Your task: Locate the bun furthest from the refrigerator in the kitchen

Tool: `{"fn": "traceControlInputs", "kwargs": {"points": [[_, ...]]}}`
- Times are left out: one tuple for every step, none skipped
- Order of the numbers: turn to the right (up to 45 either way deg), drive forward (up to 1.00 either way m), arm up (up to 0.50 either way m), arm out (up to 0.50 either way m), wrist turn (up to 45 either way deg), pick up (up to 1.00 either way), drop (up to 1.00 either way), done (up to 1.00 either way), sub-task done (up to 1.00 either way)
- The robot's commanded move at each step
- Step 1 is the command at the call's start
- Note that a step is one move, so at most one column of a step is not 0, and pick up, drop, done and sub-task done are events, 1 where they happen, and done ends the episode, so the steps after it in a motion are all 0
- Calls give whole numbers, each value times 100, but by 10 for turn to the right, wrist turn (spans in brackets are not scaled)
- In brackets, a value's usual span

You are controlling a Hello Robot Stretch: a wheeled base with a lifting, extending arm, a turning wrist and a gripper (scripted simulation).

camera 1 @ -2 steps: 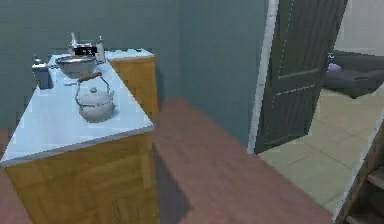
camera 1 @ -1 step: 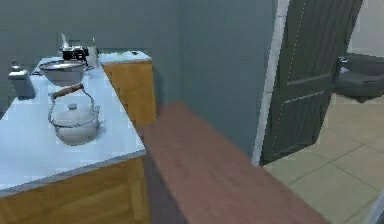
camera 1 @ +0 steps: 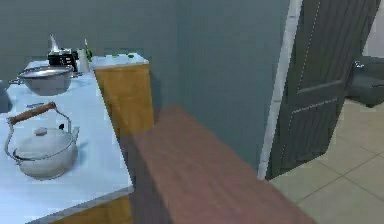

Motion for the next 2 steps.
{"fn": "traceControlInputs", "kwargs": {"points": [[240, 0, 0, 0, 0, 0, 0, 0, 0], [0, 75, 0, 0, 0, 0, 0, 0, 0]]}}
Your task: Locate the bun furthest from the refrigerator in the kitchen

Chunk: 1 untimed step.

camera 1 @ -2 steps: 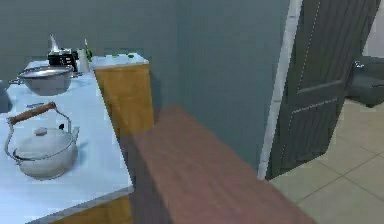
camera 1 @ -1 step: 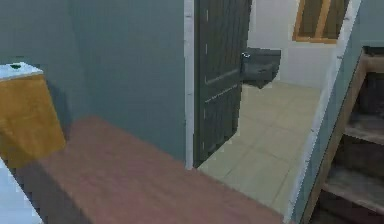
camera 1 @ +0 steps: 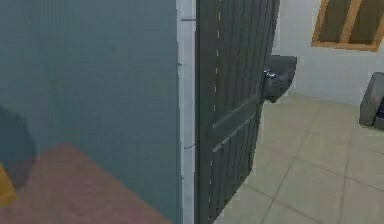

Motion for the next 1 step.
{"fn": "traceControlInputs", "kwargs": {"points": [[-450, 0, 0, 0, 0, 0, 0, 0, 0]]}}
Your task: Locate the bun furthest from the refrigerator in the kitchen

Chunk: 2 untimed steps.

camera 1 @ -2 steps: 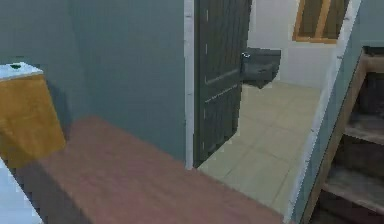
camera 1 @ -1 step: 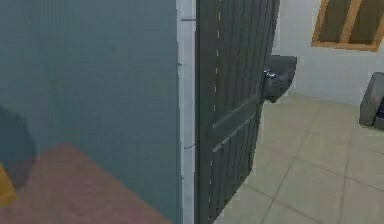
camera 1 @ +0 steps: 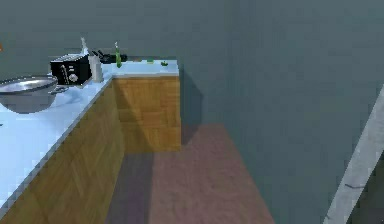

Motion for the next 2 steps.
{"fn": "traceControlInputs", "kwargs": {"points": [[-90, 0, 0, 0, 0, 0, 0, 0, 0], [-30, 0, 0, 0, 0, 0, 0, 0, 0]]}}
